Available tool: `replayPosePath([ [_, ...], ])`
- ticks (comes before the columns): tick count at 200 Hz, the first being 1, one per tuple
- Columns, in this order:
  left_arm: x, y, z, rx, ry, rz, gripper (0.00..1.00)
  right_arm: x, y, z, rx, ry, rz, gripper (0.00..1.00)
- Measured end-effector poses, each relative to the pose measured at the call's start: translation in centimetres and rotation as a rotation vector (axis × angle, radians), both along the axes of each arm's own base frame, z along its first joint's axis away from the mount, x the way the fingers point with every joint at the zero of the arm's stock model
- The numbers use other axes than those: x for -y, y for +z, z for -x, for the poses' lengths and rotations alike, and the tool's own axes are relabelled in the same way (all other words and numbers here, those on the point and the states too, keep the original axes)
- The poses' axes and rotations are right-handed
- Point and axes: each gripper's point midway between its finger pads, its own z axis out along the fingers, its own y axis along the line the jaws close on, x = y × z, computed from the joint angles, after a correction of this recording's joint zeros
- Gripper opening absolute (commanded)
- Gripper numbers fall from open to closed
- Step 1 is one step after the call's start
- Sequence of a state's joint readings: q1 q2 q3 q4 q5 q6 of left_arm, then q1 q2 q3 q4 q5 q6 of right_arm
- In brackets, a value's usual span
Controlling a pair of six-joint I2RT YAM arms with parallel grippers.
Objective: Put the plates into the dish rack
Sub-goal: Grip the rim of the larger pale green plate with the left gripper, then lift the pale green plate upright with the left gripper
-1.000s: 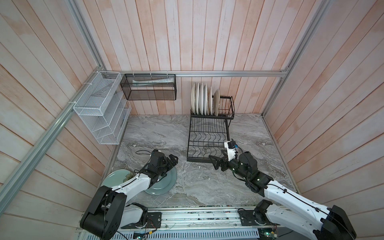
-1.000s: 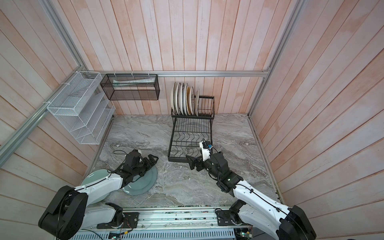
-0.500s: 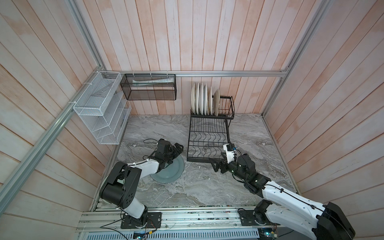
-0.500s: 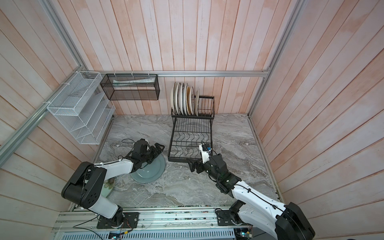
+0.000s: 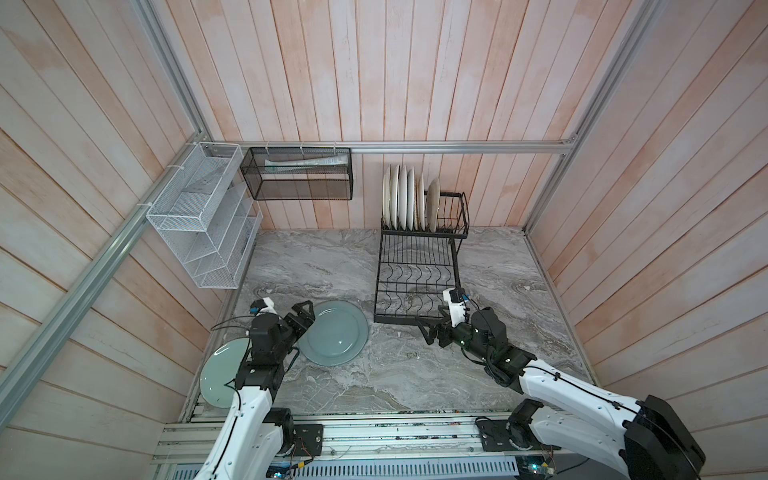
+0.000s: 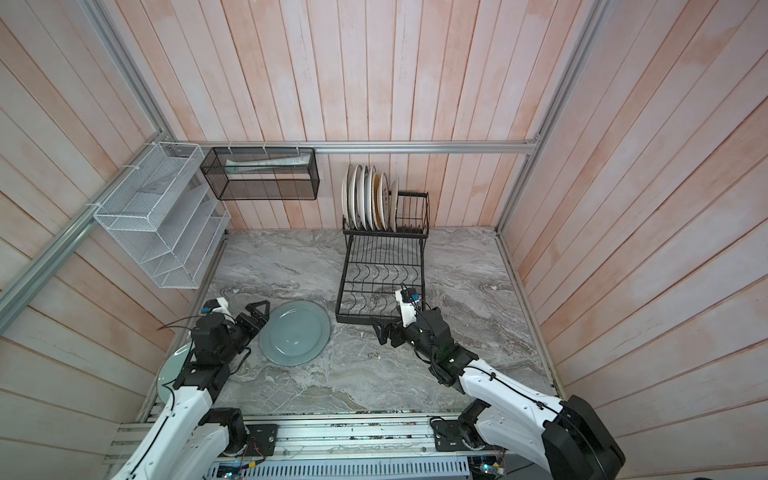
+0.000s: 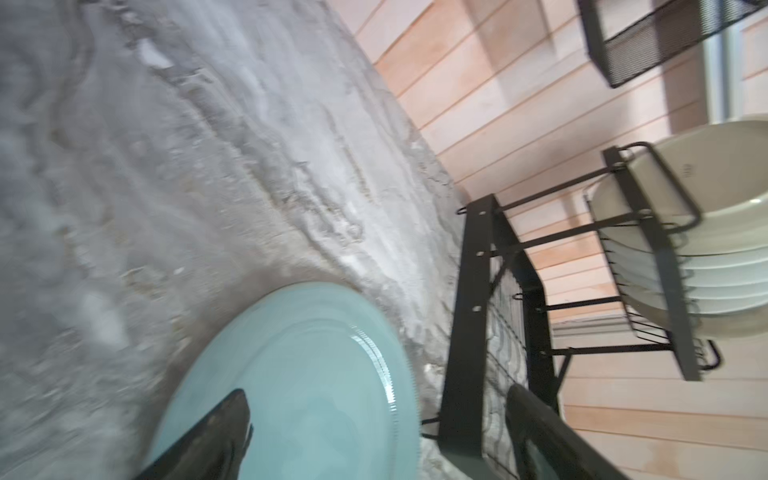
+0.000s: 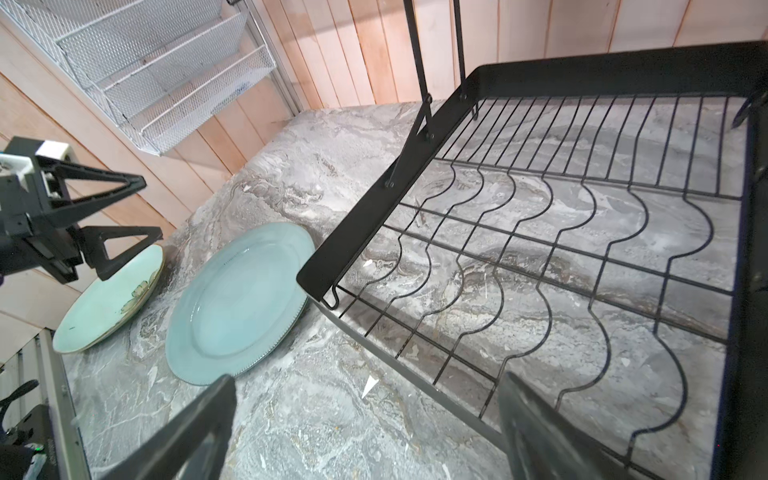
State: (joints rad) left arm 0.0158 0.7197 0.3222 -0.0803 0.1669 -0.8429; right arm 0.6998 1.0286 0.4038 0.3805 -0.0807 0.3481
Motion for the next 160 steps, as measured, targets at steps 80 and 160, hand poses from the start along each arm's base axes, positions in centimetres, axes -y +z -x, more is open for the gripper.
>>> replayPosePath([
  [80, -2.0, -9.0, 2.8, -0.299, 0.043, 0.06, 0.73, -0.7, -0.9, 0.2, -0.027, 0.034, 0.002, 0.98],
  [160, 0.5, -10.1, 3.4, -0.31, -0.079, 0.145, 0.53, -0.8, -0.8, 0.4, -0.028, 0.045, -0.002, 0.98],
])
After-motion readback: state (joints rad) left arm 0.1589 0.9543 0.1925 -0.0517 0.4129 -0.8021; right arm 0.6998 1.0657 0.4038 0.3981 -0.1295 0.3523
